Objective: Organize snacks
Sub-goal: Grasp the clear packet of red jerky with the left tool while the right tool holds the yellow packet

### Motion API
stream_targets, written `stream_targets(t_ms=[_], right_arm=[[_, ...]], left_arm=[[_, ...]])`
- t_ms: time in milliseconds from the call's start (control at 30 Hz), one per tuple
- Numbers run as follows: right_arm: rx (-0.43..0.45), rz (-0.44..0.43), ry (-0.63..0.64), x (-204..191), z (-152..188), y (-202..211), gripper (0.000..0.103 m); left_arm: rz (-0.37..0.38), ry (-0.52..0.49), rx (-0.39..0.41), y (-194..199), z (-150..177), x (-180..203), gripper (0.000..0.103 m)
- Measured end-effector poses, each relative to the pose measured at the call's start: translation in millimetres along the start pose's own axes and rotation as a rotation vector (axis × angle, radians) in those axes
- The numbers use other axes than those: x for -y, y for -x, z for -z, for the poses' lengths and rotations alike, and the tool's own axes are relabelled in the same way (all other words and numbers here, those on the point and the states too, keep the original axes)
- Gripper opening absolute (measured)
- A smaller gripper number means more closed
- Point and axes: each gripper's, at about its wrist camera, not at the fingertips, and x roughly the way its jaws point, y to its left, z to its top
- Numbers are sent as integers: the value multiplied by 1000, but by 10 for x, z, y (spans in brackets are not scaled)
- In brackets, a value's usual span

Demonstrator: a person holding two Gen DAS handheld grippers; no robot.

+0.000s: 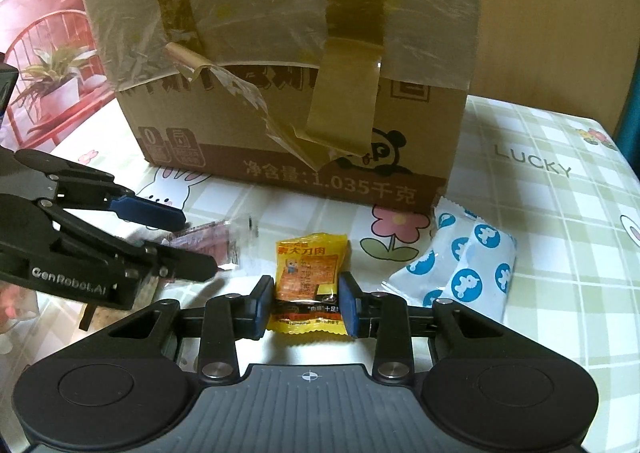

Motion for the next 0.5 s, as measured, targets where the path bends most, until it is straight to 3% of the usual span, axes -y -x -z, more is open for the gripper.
stream_targets(t_ms=[133, 333, 433, 500], right_arm=[[1, 7, 7, -15, 5, 2, 33], [4, 6, 5, -18, 9, 7, 33], [6, 6, 6, -14, 10, 3, 33], [8, 3, 8, -8, 14, 2, 33]], left_arm=[[7, -19, 2, 28, 50, 37, 60], [-77, -75, 25, 3, 63, 172, 60], [-83, -51, 46, -11, 63, 166, 60], [-96, -38, 61, -1, 80, 172, 49]])
